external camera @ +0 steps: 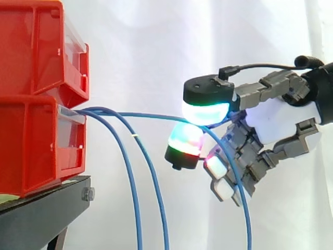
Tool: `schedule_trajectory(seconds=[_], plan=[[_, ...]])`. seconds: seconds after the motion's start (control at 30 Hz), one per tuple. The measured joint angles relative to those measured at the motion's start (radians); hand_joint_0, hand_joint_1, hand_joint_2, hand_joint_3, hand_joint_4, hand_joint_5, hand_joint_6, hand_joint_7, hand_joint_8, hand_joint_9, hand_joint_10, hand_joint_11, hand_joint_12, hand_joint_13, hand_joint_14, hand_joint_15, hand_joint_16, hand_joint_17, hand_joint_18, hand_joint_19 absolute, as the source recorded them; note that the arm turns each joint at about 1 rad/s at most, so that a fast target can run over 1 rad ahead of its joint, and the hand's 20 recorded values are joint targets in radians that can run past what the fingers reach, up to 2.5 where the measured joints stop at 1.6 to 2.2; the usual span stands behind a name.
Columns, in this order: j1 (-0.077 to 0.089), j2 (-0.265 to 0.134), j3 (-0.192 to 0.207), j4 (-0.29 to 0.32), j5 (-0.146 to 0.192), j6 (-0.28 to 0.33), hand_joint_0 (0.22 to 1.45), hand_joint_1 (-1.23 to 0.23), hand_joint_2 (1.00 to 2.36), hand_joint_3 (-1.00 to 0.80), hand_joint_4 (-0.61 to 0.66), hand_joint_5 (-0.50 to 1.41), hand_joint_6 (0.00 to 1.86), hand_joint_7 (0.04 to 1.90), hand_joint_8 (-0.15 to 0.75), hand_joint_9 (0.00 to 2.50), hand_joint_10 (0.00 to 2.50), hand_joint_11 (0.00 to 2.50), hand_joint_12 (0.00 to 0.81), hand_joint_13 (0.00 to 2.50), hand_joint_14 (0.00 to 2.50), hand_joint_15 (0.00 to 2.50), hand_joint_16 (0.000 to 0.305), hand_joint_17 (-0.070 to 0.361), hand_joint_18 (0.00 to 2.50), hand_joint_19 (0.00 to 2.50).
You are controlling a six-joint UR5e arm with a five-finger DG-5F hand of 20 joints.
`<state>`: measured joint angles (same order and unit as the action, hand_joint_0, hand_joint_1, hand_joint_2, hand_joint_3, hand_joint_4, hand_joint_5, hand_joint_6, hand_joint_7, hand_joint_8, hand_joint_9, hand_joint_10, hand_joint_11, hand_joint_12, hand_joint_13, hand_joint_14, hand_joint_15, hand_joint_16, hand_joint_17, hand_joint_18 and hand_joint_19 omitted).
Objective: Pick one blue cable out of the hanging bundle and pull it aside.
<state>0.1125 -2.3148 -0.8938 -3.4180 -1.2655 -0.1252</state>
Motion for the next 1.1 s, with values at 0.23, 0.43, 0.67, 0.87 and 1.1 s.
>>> schedule_trajectory(seconds=[0.23,0.43,0.67,0.87,1.1], plan=[[0.011,0.000,-0.001,-0.056,-0.001,0.054,0.59,-0.86,1.00,-0.02,-0.19,-0.01,0.88,1.06,0.299,0.90,0.01,0.28,0.360,0.74,0.01,0.33,0.053,0.118,0.73,0.37],[0.020,0.000,-0.019,-0.078,-0.004,0.100,0.58,-0.86,1.04,-0.03,-0.19,-0.01,0.87,1.06,0.308,0.88,0.01,0.26,0.364,0.71,0.01,0.32,0.054,0.121,0.69,0.36],[0.027,0.000,-0.049,-0.080,-0.006,0.161,0.57,-0.86,1.07,-0.03,-0.19,-0.01,0.87,1.06,0.310,0.88,0.01,0.27,0.367,0.72,0.01,0.33,0.055,0.123,0.69,0.36],[0.030,0.000,-0.068,-0.080,-0.006,0.187,0.57,-0.86,1.10,-0.04,-0.19,-0.01,0.87,1.06,0.312,0.89,0.01,0.25,0.366,0.72,0.01,0.34,0.055,0.124,0.69,0.36],[0.031,0.000,-0.111,-0.068,-0.009,0.207,0.56,-0.86,1.12,-0.04,-0.19,-0.01,0.87,1.06,0.312,0.89,0.01,0.27,0.366,0.73,0.01,0.34,0.056,0.126,0.70,0.36]])
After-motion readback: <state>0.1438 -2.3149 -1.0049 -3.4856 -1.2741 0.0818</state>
